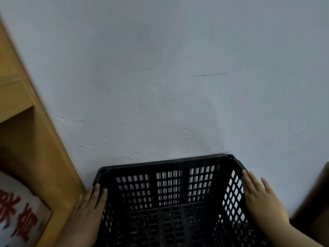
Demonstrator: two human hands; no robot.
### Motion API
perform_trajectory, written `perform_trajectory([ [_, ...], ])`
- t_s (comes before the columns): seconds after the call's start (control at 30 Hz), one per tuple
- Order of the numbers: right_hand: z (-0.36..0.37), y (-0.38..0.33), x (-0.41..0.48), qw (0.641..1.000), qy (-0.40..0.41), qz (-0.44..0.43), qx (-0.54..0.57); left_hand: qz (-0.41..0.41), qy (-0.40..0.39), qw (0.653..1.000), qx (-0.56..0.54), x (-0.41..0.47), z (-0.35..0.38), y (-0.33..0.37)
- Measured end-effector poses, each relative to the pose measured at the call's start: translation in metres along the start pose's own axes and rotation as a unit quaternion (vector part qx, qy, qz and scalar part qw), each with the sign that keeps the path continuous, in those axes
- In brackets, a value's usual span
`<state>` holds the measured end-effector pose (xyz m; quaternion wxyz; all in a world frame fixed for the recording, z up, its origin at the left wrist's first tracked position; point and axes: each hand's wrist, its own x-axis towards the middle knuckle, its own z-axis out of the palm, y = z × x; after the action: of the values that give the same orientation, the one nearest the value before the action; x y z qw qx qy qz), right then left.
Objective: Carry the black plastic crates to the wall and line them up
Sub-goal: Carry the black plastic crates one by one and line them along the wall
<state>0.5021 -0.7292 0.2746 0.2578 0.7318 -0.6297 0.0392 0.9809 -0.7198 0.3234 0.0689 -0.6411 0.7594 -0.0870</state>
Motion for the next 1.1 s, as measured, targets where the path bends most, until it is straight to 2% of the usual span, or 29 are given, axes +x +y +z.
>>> perform_trajectory([
  [0.03,-0.002,0.0,-0.001,1.0,-0.009,0.005,0.011,0.013,-0.065,0.998,0.014,-0.005,0.004,-0.005],
  [0.07,-0.007,0.0,-0.001,1.0,-0.017,0.016,0.018,0.055,-0.063,0.996,0.038,-0.008,0.015,-0.008],
  [0.1,-0.01,-0.001,0.0,0.999,-0.016,0.028,0.018,0.034,-0.011,0.998,0.053,-0.008,0.013,-0.003],
  [0.13,-0.014,-0.002,0.0,0.999,-0.02,0.043,0.016,0.031,-0.018,0.997,0.07,-0.011,0.004,0.001],
  [0.17,-0.019,-0.003,0.0,0.998,-0.033,0.059,0.018,0.025,-0.073,0.995,0.055,-0.016,-0.012,0.008],
  [0.23,-0.035,-0.002,-0.005,0.993,-0.078,0.087,0.021,0.025,-0.031,0.999,-0.003,-0.019,-0.024,0.025],
  [0.3,-0.051,0.0,-0.01,0.986,-0.098,0.121,0.053,0.021,-0.055,0.998,-0.022,-0.021,-0.039,0.044],
  [0.37,-0.067,0.01,-0.023,0.983,-0.079,0.15,0.072,0.029,-0.054,0.998,-0.021,-0.022,-0.052,0.067],
  [0.43,-0.081,0.027,-0.037,0.973,-0.117,0.169,0.105,0.028,-0.043,0.998,-0.037,-0.022,-0.07,0.098],
  [0.57,-0.084,0.078,-0.067,0.956,-0.178,0.203,0.116,0.058,0.0,0.996,-0.072,-0.014,-0.104,0.179],
  [0.77,-0.042,0.195,-0.109,0.95,-0.206,0.207,0.107,0.104,0.055,0.989,-0.089,0.02,-0.141,0.349],
  [0.93,0.015,0.298,-0.14,0.949,-0.232,0.191,0.091,0.089,0.017,0.99,-0.106,0.054,-0.133,0.496],
  [1.1,0.084,0.355,-0.16,0.945,-0.272,0.151,0.105,0.026,-0.05,0.993,-0.108,0.077,-0.072,0.584],
])
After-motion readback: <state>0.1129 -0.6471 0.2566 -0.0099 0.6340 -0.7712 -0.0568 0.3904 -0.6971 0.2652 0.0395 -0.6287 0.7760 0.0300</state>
